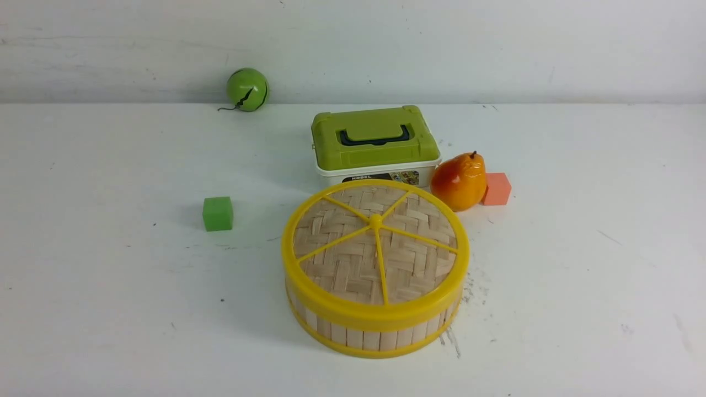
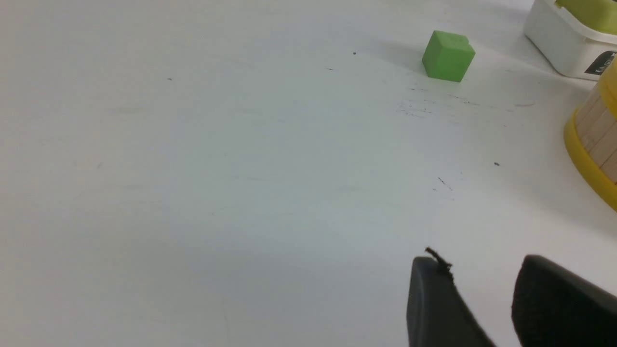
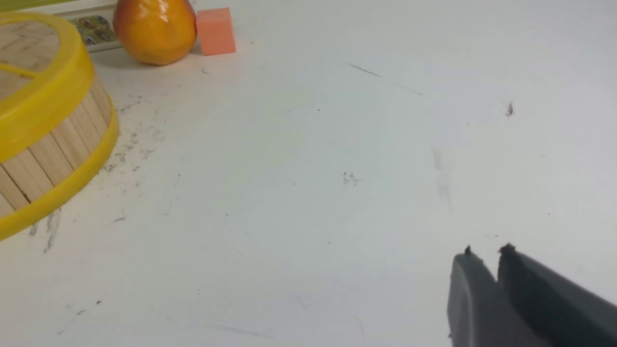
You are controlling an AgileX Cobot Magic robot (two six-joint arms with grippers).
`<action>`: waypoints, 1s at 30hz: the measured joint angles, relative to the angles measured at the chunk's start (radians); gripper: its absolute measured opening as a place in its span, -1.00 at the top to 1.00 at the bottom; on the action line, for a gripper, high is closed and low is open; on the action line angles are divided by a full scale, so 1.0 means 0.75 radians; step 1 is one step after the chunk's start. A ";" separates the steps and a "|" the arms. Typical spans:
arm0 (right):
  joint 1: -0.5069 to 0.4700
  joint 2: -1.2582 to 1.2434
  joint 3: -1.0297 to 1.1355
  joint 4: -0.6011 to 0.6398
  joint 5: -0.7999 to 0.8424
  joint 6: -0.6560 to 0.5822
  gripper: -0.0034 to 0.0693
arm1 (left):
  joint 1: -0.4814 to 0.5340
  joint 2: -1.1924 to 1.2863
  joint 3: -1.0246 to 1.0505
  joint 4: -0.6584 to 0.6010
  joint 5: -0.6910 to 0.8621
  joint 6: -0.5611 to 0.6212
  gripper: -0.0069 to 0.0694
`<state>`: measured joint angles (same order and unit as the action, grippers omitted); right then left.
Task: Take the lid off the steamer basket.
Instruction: Use the right arm to lift the lid of the steamer
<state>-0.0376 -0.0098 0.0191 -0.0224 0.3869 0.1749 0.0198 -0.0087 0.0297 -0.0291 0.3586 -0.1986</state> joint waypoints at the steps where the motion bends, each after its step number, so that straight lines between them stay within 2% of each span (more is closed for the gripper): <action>1: 0.000 0.000 0.000 0.000 0.000 0.000 0.68 | 0.000 0.000 0.000 0.000 0.000 0.000 0.19; 10: 0.000 0.000 0.000 0.003 0.000 0.000 0.65 | 0.000 0.000 0.000 0.000 0.001 0.000 0.19; 14: 0.000 0.000 0.000 0.098 0.000 0.010 0.65 | 0.000 0.000 0.000 0.000 0.001 0.000 0.19; 17: 0.000 0.000 0.000 0.422 0.008 0.137 0.63 | 0.000 0.000 0.000 0.000 0.001 0.000 0.19; 20: 0.000 0.000 0.005 0.816 0.033 0.294 0.61 | 0.000 0.000 0.000 0.000 0.001 0.000 0.19; 22: 0.000 0.000 0.010 0.966 0.033 0.348 0.60 | 0.000 0.000 0.000 0.000 0.001 0.000 0.19; 25: 0.000 0.000 0.010 1.085 0.007 0.363 0.60 | 0.000 0.000 0.000 0.000 0.000 0.000 0.19; 30: 0.000 0.000 0.010 1.102 -0.078 0.334 0.59 | 0.000 0.000 0.000 0.000 0.000 0.000 0.19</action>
<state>-0.0376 -0.0098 0.0266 0.8039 0.3286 0.4252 0.0198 -0.0087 0.0297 -0.0291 0.3586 -0.1986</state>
